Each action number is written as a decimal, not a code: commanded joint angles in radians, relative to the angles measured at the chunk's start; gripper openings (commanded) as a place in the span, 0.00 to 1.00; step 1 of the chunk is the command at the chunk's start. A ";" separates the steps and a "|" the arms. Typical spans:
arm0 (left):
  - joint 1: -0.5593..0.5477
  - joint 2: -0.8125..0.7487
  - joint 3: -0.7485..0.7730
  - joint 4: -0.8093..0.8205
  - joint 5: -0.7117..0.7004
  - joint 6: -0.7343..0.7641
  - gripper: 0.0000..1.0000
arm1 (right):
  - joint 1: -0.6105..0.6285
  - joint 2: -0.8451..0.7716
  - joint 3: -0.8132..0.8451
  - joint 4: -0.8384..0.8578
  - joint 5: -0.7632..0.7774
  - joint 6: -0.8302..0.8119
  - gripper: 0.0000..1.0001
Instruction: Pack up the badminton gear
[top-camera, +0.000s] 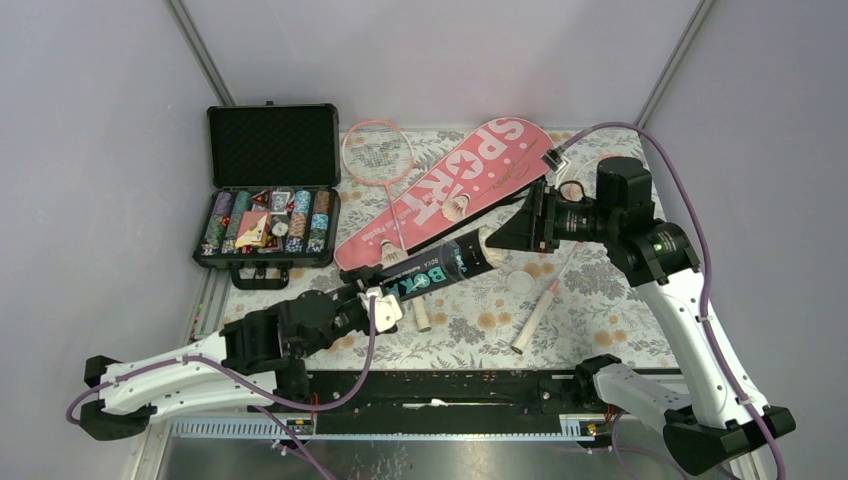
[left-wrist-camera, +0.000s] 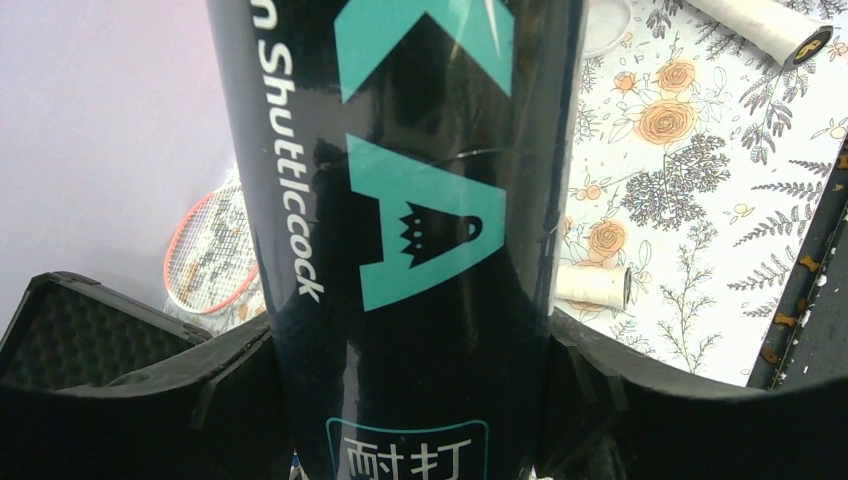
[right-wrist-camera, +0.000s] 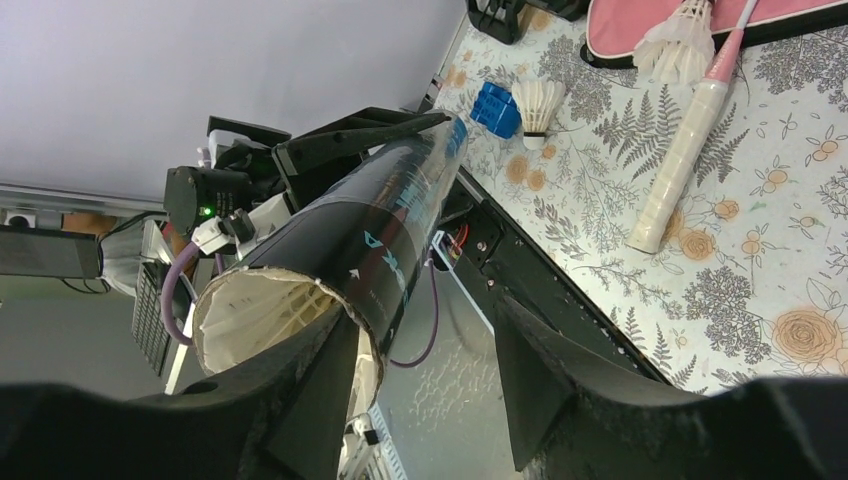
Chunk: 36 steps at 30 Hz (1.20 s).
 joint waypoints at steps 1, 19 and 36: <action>-0.005 -0.007 0.003 0.166 0.020 0.004 0.39 | 0.023 0.033 -0.013 0.024 0.004 -0.044 0.58; -0.003 -0.021 -0.087 0.149 -0.088 0.051 0.38 | 0.080 0.012 0.028 0.095 0.086 0.027 0.68; -0.003 -0.097 -0.163 0.103 -0.254 0.071 0.38 | 0.021 0.003 -0.222 0.278 0.470 0.080 0.63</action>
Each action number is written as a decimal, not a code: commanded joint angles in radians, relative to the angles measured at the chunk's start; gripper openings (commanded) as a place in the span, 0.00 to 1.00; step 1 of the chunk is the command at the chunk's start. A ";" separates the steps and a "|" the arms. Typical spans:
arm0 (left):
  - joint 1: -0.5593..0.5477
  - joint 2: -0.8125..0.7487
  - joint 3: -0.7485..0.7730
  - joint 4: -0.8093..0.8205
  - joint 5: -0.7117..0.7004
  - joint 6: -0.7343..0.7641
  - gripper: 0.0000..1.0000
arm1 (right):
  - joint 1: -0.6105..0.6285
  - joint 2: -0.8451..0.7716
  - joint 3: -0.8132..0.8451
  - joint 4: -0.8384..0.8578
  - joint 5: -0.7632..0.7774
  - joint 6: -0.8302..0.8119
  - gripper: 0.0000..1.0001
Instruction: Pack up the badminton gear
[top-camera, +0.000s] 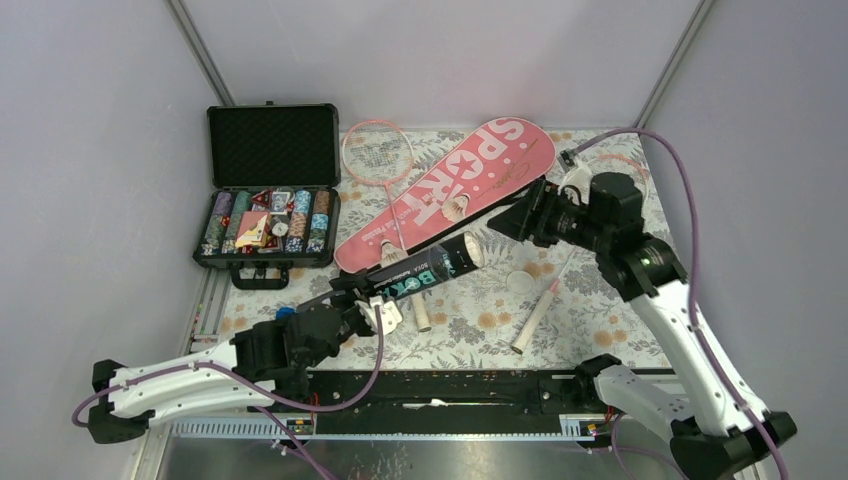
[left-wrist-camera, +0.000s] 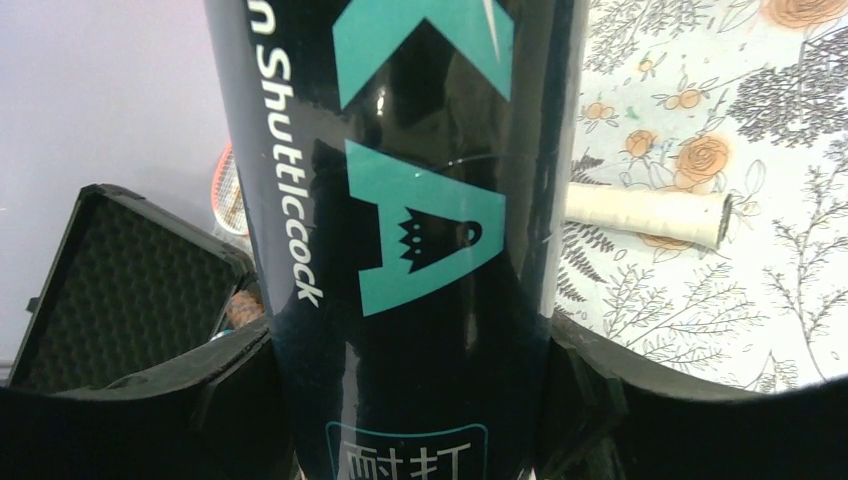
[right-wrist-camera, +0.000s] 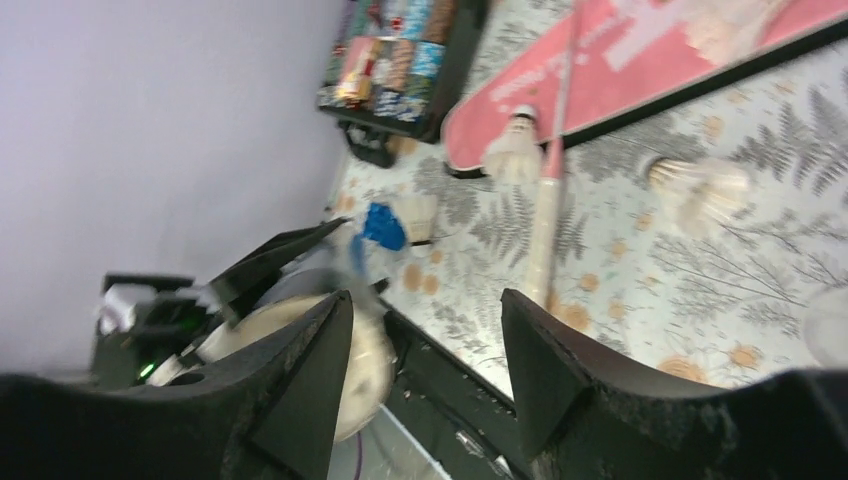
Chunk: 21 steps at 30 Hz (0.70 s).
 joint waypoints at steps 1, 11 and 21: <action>-0.002 -0.036 0.026 0.046 -0.088 0.025 0.38 | -0.045 0.097 -0.116 0.153 0.087 0.047 0.61; -0.003 -0.132 0.013 0.046 -0.156 0.046 0.38 | -0.064 0.389 -0.277 0.439 0.125 0.120 0.48; -0.003 -0.095 -0.003 0.060 -0.172 0.051 0.38 | -0.063 0.616 -0.361 0.706 0.105 0.253 0.50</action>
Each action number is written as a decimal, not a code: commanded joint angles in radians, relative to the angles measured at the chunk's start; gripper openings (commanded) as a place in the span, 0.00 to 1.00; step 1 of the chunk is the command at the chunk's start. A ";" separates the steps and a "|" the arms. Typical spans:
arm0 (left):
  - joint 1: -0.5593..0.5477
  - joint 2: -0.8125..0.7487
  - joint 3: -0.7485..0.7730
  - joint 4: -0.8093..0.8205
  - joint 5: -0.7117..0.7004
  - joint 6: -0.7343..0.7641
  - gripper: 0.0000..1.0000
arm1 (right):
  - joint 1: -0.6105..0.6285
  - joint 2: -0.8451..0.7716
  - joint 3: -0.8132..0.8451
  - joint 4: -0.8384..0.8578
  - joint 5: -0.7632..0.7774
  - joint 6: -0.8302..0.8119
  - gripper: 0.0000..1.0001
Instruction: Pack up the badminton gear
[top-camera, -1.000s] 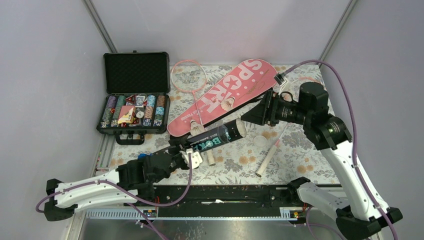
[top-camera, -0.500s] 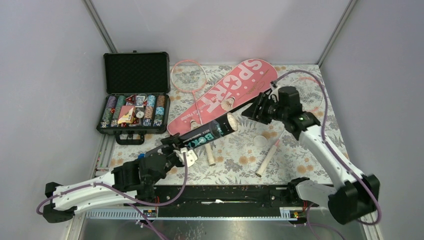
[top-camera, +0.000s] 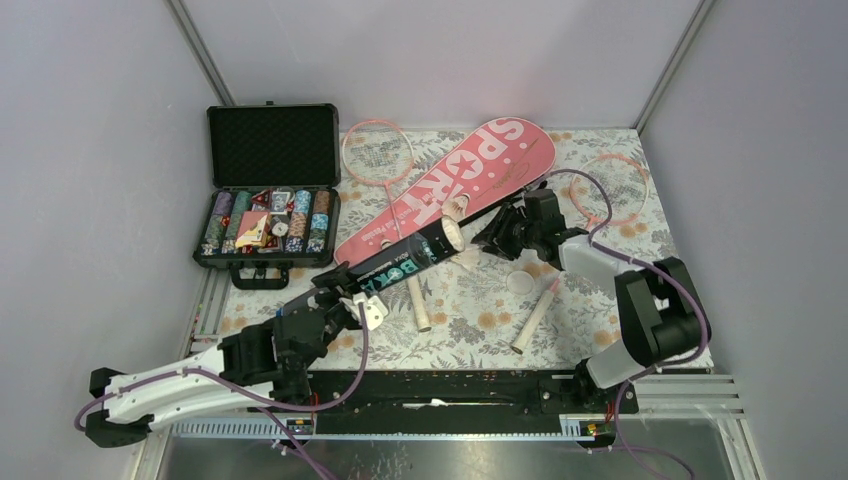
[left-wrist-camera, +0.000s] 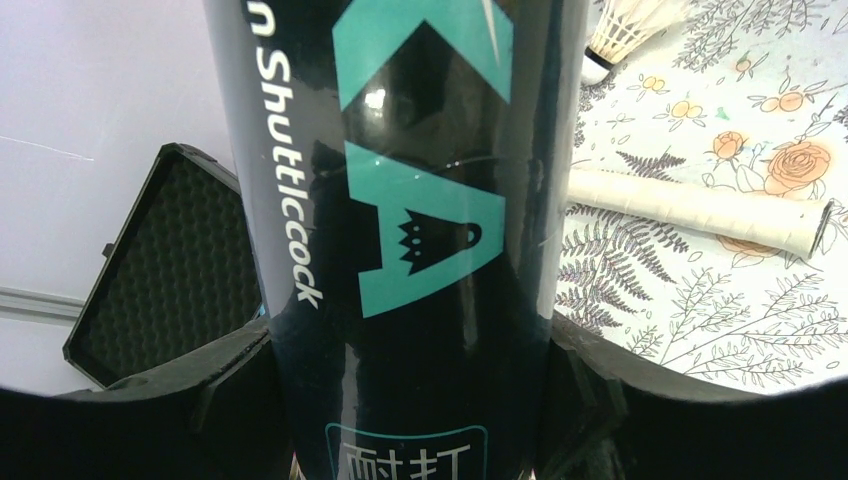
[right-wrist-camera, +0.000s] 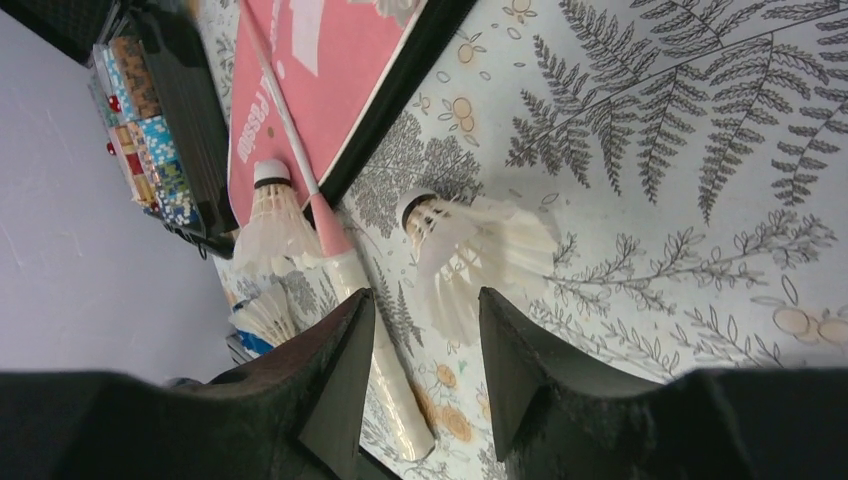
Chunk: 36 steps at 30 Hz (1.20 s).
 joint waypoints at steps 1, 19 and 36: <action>-0.003 0.029 0.008 0.079 -0.039 0.007 0.38 | -0.004 0.060 -0.002 0.159 -0.013 0.076 0.50; -0.003 0.003 0.011 0.070 -0.018 -0.002 0.38 | 0.004 0.128 0.028 0.131 -0.022 0.157 0.46; -0.003 0.009 0.018 0.059 0.006 -0.011 0.37 | 0.008 0.132 0.064 0.066 -0.022 0.186 0.44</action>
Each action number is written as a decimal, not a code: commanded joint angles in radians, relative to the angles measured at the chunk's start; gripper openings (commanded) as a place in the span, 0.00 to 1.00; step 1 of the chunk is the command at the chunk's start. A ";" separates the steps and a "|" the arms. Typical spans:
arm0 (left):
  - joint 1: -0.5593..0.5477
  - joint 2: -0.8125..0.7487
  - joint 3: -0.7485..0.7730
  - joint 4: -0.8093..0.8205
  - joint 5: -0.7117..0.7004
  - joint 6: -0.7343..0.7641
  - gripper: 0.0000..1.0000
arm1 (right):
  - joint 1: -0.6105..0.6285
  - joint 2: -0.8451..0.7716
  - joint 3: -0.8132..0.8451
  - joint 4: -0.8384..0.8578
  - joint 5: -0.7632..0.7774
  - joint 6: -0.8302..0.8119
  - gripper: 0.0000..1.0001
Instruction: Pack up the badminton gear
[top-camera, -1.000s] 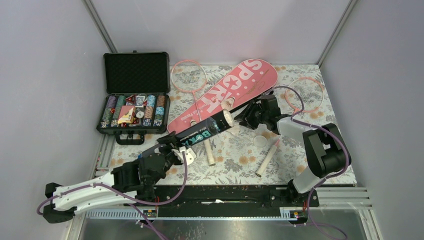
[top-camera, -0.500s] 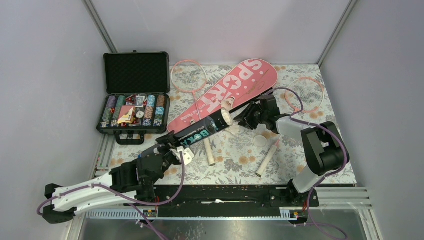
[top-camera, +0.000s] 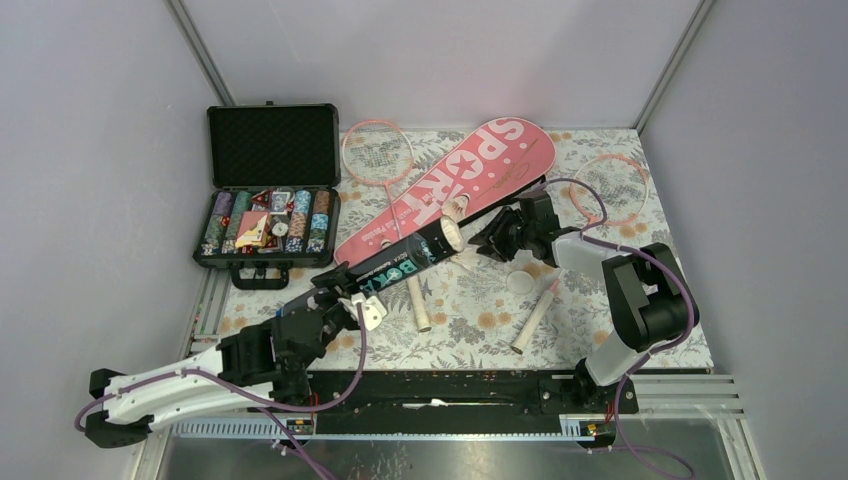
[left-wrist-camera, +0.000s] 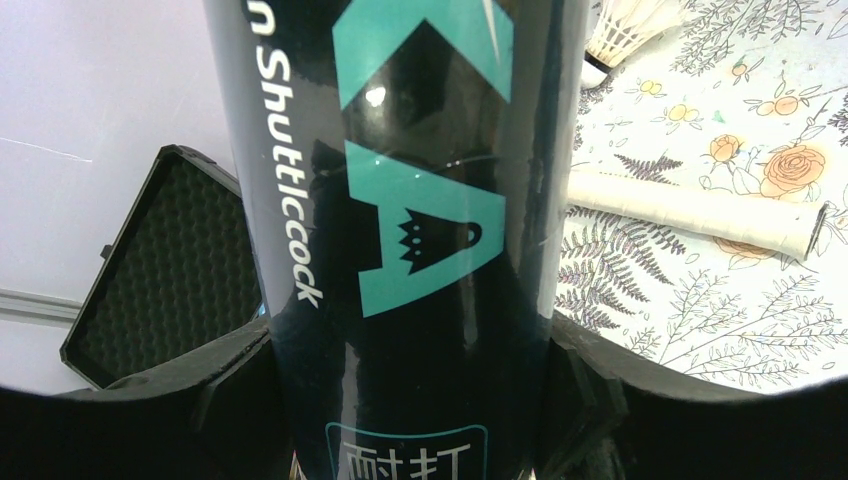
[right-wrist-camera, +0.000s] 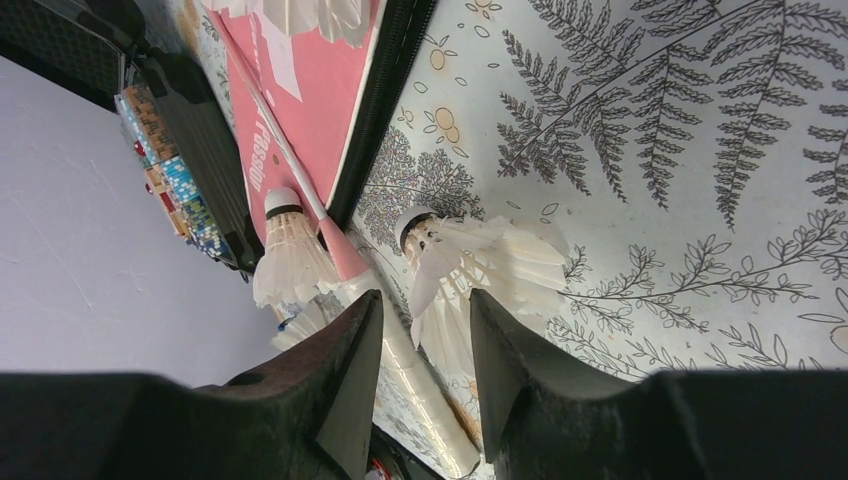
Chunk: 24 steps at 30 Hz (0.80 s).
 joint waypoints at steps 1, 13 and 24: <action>-0.003 0.019 0.019 0.058 0.002 -0.013 0.37 | 0.007 0.013 0.061 -0.005 -0.008 0.017 0.42; -0.003 0.025 0.016 0.055 0.011 -0.018 0.36 | 0.010 -0.050 0.033 -0.011 0.015 -0.007 0.00; -0.004 0.013 0.023 0.050 0.020 -0.027 0.36 | 0.009 -0.129 0.003 -0.072 0.023 -0.136 0.00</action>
